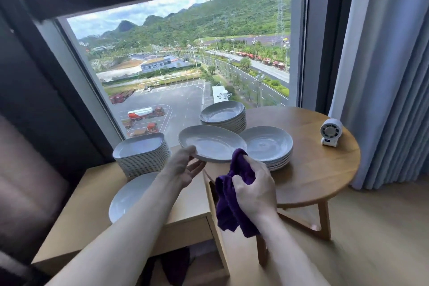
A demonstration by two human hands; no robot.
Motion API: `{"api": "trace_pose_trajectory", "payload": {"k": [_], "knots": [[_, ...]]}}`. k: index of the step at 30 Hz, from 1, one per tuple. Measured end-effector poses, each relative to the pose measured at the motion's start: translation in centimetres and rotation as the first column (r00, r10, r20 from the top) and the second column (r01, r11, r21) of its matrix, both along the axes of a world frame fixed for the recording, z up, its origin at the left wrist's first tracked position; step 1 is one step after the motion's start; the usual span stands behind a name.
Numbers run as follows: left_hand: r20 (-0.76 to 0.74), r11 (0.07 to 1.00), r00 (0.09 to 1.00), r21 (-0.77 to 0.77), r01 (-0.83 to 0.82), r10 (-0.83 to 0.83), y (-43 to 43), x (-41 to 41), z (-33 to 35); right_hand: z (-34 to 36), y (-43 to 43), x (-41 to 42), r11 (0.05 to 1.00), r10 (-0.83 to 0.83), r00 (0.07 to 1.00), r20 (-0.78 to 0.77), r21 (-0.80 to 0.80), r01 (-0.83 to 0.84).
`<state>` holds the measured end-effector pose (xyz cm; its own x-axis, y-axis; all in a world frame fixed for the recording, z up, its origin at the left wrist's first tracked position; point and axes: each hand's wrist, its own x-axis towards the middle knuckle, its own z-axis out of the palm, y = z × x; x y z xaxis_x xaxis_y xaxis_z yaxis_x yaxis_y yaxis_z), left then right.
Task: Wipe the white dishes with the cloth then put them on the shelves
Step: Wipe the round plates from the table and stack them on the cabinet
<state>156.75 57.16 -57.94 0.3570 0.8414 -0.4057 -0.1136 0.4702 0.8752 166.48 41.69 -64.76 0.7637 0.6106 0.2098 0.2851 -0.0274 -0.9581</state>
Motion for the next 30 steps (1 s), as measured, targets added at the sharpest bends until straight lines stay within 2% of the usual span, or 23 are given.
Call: {"api": "trace_pose_trajectory", "payload": {"k": [5, 10, 16, 21, 25, 30], "knots": [[0.178, 0.99, 0.98, -0.126, -0.065, 0.087, -1.2, -6.4, -1.0, -0.4, 0.2, -2.1, 0.999, 0.038, 0.996, 0.075, -0.003, -0.038], [0.226, 0.986, 0.968, -0.15, -0.075, 0.108, -4.0, -12.6, -3.9, -0.9, 0.4, -5.1, 0.982, 0.18, 0.978, 0.107, -0.073, -0.172], [0.218, 0.991, 0.975, -0.136, -0.008, 0.038, -7.3, -18.3, -6.9, -2.1, 0.5, -9.2, 0.9, 0.405, 0.855, 0.324, -0.309, -0.309], [0.278, 0.985, 0.957, -0.169, -0.029, 0.076, -8.7, -22.1, -8.1, -3.0, 0.4, -12.7, 0.791, 0.573, 0.753, 0.323, -0.457, -0.406], [0.302, 0.994, 0.951, -0.107, -0.03, 0.061, -9.7, -23.8, -8.0, -3.9, -0.1, -16.0, 0.723, 0.646, 0.683, 0.341, -0.561, -0.404], [0.224, 0.998, 0.974, 0.029, -0.051, 0.043, -10.9, -25.3, -8.2, -4.7, -1.0, -18.0, 0.728, 0.645, 0.659, 0.387, -0.573, -0.376]]}}
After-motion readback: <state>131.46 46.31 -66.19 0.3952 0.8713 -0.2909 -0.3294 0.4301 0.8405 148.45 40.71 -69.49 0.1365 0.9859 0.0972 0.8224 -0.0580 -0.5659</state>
